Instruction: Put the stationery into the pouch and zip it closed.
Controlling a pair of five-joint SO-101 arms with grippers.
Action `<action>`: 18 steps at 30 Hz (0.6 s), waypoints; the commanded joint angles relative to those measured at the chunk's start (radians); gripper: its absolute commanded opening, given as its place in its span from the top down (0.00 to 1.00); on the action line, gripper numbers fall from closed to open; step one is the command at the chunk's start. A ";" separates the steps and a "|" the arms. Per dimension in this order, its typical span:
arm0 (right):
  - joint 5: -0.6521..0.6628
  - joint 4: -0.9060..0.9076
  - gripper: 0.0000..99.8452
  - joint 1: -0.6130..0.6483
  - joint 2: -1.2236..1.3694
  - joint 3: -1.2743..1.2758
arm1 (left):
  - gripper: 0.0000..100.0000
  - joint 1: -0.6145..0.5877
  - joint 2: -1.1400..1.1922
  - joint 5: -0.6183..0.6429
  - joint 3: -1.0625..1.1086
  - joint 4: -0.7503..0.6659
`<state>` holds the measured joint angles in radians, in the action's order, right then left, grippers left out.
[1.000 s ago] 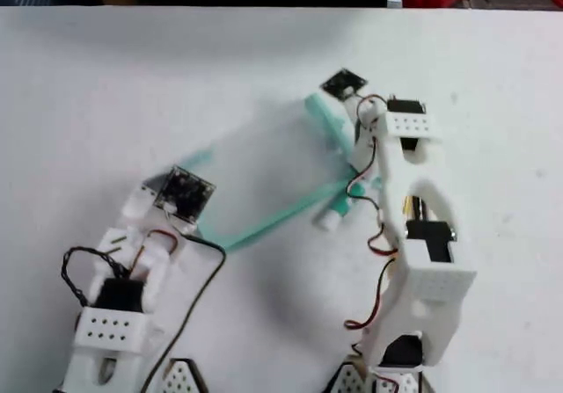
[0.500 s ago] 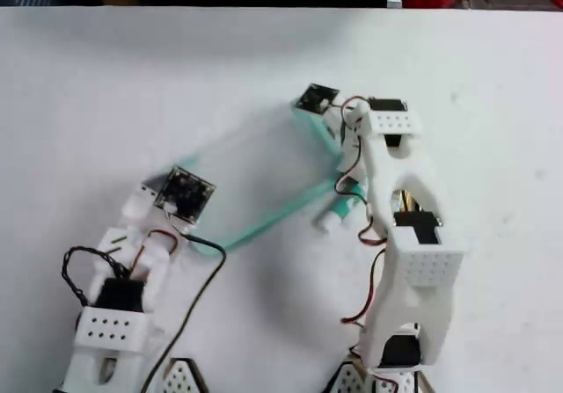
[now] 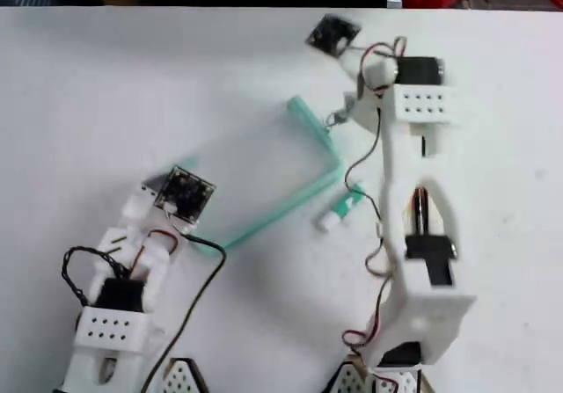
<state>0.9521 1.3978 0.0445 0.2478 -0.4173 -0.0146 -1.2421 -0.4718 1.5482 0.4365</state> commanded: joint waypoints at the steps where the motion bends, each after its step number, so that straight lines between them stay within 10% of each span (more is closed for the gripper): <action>1: -0.020 0.062 0.98 0.022 -0.182 -0.048 | 0.88 0.002 -0.025 0.011 -0.012 -0.021; 18: -0.103 0.180 0.98 0.193 -0.541 -0.084 | 0.82 0.074 -0.027 0.038 -0.095 0.150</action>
<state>0.8600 1.5758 0.2793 -0.3168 -0.5201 0.0468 -1.2421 -0.4519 1.5052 0.5823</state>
